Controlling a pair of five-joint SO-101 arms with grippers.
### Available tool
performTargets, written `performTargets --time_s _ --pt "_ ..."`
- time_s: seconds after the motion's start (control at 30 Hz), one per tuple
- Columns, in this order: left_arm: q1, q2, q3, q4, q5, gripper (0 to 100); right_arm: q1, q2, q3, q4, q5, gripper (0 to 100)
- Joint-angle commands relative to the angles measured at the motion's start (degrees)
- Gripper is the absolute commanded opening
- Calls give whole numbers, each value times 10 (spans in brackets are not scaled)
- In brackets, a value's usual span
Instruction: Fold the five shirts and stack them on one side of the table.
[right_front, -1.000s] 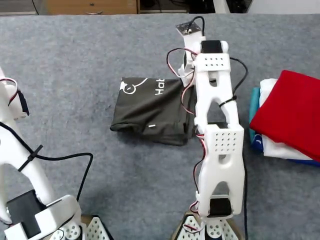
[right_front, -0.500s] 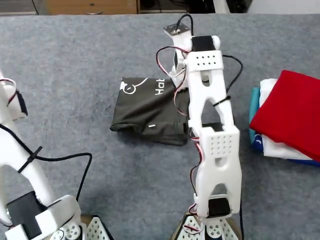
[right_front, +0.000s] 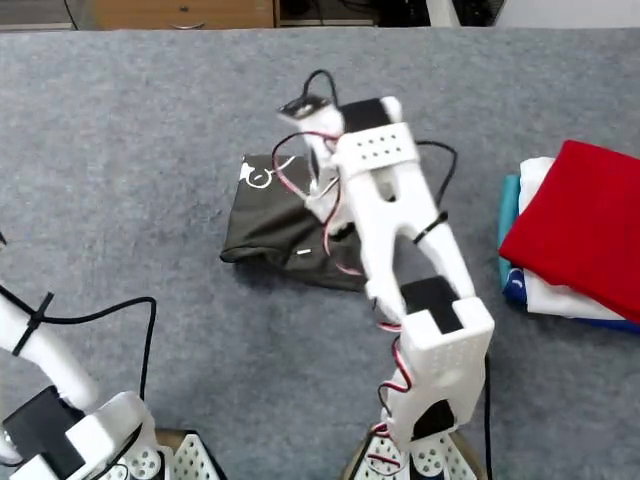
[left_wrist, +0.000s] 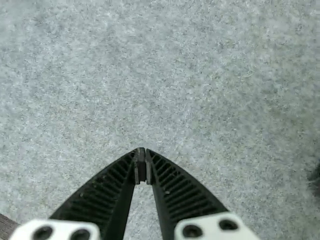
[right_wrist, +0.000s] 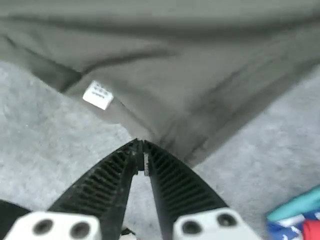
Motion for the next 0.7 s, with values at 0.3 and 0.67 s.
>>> performTargets --time_s 0.3,0.67 --pt "-28 -19 -2 -3 -2 18 -28 8 116 -135 4 2" --pt "-52 -17 11 -7 -34 18 20 14 124 -51 4 2"
